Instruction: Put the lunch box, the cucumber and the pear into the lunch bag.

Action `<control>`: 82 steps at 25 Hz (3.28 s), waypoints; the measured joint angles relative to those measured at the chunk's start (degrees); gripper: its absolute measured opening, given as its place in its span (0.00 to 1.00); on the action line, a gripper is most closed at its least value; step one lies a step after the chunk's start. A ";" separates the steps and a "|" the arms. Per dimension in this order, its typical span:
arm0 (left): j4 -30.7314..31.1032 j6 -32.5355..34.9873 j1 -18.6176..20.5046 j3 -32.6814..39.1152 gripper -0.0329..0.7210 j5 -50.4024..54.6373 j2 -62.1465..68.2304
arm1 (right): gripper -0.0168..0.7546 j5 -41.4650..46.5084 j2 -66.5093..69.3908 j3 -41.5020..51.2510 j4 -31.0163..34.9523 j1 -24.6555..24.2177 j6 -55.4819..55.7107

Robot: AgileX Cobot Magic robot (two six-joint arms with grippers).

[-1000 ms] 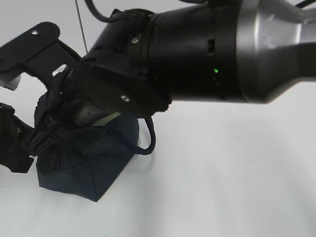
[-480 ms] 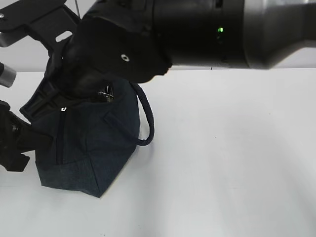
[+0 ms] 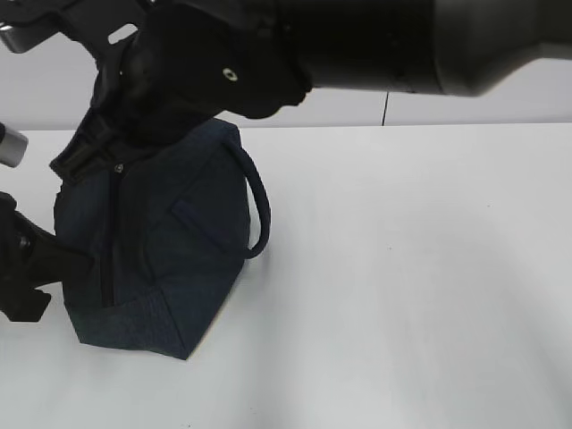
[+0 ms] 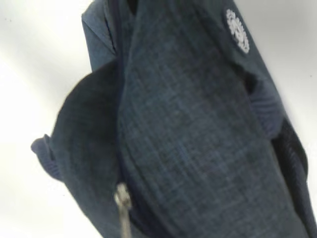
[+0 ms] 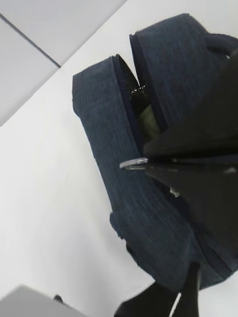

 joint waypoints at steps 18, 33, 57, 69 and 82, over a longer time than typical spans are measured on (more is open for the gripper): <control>-0.33 -0.23 0.00 1.52 0.05 -1.26 -3.03 | 0.02 -5.77 3.40 -2.03 0.11 -5.34 1.67; 0.07 -0.23 0.00 1.52 0.05 -0.33 -3.05 | 0.02 -5.22 4.19 -5.07 -3.10 -8.09 2.92; -0.10 -0.23 0.00 1.52 0.05 0.23 -3.10 | 0.02 -11.15 8.43 -5.20 7.82 -18.17 5.24; -0.20 -0.23 0.00 1.47 0.05 -0.01 -3.10 | 0.02 -13.86 12.22 -5.67 19.23 -21.75 2.81; -0.60 -0.23 0.00 1.36 0.05 -0.98 -3.10 | 0.02 -19.54 16.57 -6.11 19.75 -24.40 2.67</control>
